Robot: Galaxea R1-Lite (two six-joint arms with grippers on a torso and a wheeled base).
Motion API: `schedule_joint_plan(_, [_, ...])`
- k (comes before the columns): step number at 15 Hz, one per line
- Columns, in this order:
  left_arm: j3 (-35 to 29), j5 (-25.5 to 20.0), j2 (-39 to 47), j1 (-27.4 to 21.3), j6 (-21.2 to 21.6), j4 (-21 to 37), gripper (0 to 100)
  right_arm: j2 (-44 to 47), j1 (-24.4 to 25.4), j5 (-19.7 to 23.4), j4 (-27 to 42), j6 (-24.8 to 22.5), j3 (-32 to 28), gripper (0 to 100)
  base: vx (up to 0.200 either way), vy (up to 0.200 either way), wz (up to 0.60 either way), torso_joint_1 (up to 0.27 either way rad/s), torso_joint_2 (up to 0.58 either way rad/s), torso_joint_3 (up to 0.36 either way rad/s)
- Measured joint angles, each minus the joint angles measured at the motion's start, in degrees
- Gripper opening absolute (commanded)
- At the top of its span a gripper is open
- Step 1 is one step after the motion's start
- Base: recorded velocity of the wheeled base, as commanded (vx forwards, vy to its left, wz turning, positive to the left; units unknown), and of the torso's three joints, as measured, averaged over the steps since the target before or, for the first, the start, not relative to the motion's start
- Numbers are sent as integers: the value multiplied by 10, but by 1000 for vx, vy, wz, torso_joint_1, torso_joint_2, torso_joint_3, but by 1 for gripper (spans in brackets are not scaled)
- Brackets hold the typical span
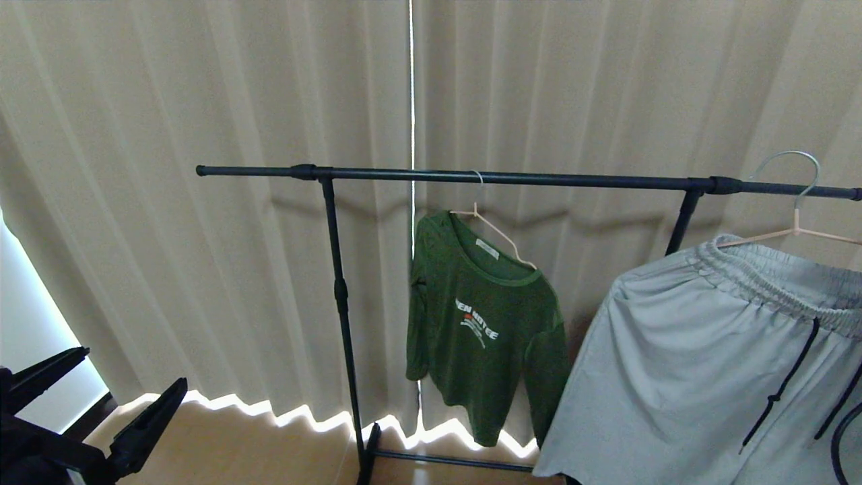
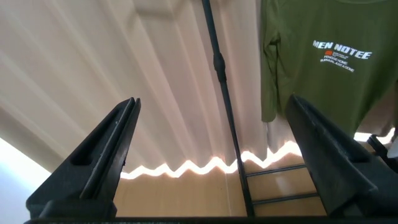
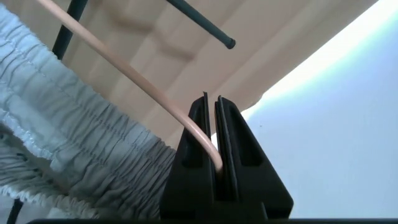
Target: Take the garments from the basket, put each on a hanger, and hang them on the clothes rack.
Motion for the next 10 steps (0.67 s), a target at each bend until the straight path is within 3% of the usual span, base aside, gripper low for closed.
schedule_joint_plan(5, [5, 0, -13, 0, 2, 0, 100, 25, 11, 1, -5, 2, -5, 0, 200, 0, 0, 8, 5, 4])
schedule_joint_plan(10, [6, 1, -17, 0, 3, 1, 100, 54, 54, 0, -6, 3, -9, 0, 200, 0, 0, 1, 3, 5])
